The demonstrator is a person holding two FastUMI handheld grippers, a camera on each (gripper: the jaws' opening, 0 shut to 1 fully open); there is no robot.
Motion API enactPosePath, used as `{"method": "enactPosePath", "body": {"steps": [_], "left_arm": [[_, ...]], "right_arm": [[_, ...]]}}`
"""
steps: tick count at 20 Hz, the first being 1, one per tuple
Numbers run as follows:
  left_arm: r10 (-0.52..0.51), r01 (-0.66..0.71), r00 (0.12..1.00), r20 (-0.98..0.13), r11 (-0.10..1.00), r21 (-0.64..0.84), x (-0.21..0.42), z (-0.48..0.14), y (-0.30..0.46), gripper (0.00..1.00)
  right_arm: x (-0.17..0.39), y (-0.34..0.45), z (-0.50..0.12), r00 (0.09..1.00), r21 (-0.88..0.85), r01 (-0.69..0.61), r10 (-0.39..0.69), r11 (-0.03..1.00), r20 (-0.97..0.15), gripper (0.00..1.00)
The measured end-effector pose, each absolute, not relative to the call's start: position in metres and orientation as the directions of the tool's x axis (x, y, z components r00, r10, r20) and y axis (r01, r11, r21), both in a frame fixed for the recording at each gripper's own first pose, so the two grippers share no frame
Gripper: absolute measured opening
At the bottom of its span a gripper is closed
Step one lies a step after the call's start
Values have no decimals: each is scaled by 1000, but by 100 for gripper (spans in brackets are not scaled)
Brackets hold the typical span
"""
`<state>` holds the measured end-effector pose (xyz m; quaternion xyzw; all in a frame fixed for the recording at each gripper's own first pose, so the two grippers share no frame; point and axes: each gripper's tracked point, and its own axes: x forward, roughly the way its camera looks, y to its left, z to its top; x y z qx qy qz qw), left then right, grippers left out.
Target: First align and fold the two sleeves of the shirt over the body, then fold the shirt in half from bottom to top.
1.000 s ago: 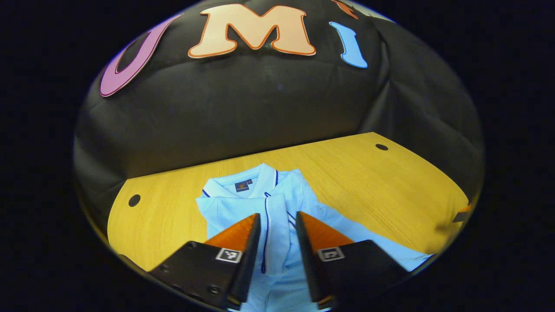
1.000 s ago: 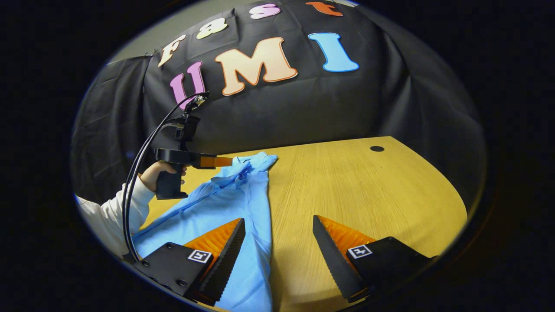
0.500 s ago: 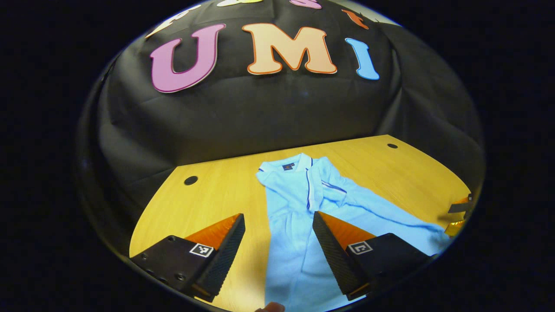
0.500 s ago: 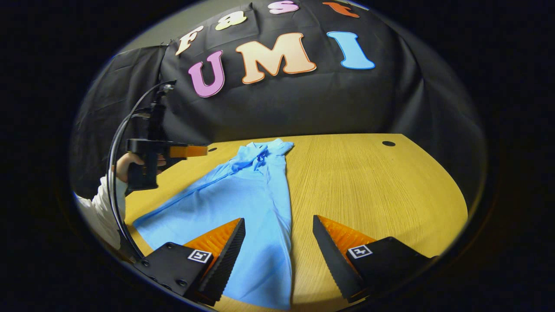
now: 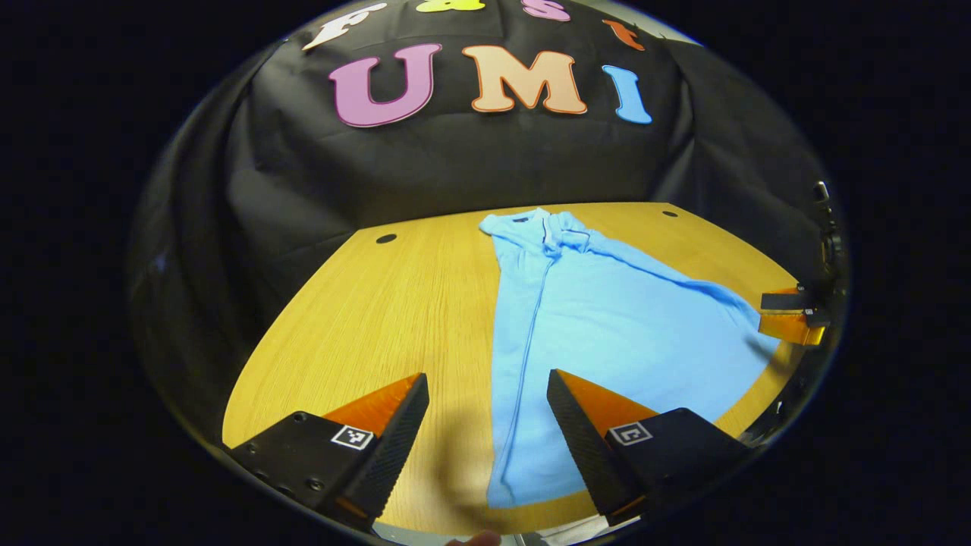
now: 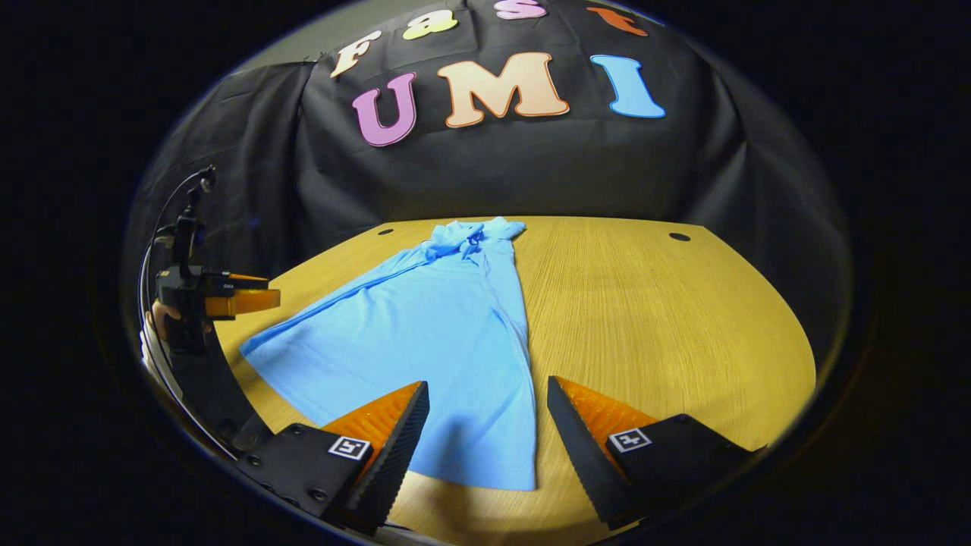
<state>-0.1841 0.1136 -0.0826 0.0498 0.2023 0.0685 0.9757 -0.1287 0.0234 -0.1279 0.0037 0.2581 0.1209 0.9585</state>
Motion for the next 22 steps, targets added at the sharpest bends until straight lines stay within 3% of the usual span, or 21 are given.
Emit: {"method": "enactPosePath", "body": {"steps": [11,14,15,18,19,20,21,22], "left_arm": [[127,-87,893,-432,990,111,-214,-135,87,96],[119,-92,895,-430,992,81,-214,-136,86,96],[115,-95,894,-434,993,68,-215,-137,85,94],[98,-100,902,-420,995,18,-214,-138,80,91],[85,-86,907,-413,996,17,-213,-139,74,89],[72,-69,910,-408,997,21,-212,-140,68,80],[55,-50,913,-405,999,21,-211,-141,64,74],[38,-36,915,-401,999,14,-210,-141,59,61]], "right_arm": [[-153,28,-152,820,15,-249,219,968,-528,98],[-156,29,-153,825,1,-251,214,968,-523,94],[-156,30,-153,826,-4,-251,212,968,-523,98],[-154,32,-152,829,-3,-254,216,967,-516,98],[-154,33,-153,829,-2,-259,221,966,-513,98],[-153,33,-152,832,-3,-260,223,966,-509,98],[-153,36,-154,829,4,-266,230,964,-510,91],[-153,38,-154,827,9,-273,239,962,-509,94]]}}
